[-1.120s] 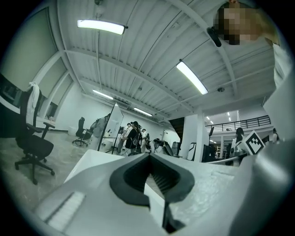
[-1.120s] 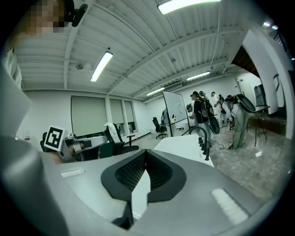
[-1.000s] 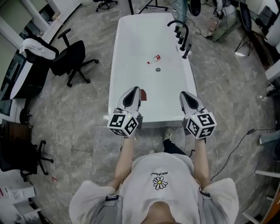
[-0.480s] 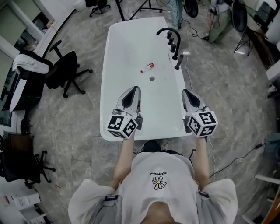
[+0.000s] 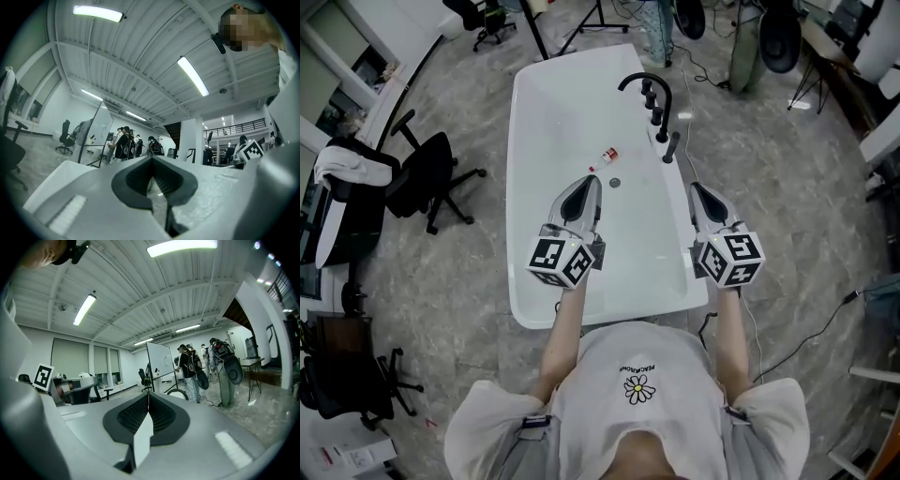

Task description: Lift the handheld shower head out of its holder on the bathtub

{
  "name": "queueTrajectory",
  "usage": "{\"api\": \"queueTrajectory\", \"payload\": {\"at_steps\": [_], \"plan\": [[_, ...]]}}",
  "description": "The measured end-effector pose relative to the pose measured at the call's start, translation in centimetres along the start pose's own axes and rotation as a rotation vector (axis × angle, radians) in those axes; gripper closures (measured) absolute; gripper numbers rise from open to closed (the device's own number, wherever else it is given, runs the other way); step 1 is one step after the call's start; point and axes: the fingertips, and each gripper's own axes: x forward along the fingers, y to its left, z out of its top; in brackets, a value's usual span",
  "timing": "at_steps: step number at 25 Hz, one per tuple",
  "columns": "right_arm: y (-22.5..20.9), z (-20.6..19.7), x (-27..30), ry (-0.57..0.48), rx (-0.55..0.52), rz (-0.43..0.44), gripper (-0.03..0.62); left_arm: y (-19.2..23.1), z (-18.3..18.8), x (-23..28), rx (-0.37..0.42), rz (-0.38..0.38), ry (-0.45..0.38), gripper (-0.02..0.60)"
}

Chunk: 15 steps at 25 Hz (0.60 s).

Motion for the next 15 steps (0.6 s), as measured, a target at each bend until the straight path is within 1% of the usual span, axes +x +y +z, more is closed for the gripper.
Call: {"api": "queueTrajectory", "payload": {"at_steps": [2,3,6,9,12,15], "plan": [[-0.8,0.1,1.0,-0.002,-0.004,-0.015,0.575,0.5,-0.5,0.9,-0.001,-0.008,0.016,0.58],[-1.2,0.0,1.7,0.005,-0.007,-0.021,0.561,0.9,-0.9,1.3,-0.003,-0.01,0.025,0.58],[-2.4,-1.3,4.2,0.049,-0.013,-0.034,0.534,2.1,-2.3,2.8,0.005,-0.018,0.068,0.58],[-3.3,-2.5,6.3,0.081,-0.018,-0.029,0.536,2.2,-4.5,4.5,0.039,-0.065,0.124,0.58],[-5.0,-3.9,9.2,0.098,-0.042,-0.033,0.531,3.3,-7.3,6.8,0.022,-0.088,0.15,0.58],[-7.9,-7.0,13.1,0.131,-0.079,-0.047,0.53,5.0,-12.0,8.9,-0.012,-0.093,0.192,0.58]]}}
